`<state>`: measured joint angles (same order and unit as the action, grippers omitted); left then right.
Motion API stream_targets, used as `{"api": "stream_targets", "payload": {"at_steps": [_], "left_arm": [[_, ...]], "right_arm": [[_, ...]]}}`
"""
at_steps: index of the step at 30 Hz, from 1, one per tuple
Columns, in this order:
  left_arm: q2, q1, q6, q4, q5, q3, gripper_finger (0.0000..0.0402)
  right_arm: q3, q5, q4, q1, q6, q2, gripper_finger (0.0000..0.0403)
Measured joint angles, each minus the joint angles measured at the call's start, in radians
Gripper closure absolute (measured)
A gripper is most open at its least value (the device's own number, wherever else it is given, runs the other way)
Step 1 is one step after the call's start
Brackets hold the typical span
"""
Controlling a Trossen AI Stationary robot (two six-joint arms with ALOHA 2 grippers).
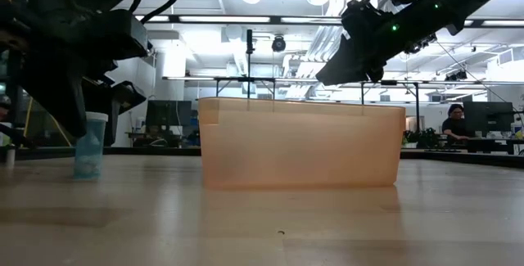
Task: Pick and place pill bottles into a basket
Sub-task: Put the blue pill bottle into the bin
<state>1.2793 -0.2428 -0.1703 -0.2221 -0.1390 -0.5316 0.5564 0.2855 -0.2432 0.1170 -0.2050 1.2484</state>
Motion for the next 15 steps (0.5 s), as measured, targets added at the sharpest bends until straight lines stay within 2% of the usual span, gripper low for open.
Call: {"api": "stream_targets", "payload": {"at_steps": [6,15], "left_arm": [[0.0,0.0,0.0,0.0,0.0,0.0,0.0192],[0.0,0.0,0.008,0.014,0.0,0.0,0.0235]], "right_arm": [[0.0,0.0,0.0,0.0,0.0,0.0,0.0199],[0.0,0.0,0.0,0.0,0.0,0.0,0.0199]]}}
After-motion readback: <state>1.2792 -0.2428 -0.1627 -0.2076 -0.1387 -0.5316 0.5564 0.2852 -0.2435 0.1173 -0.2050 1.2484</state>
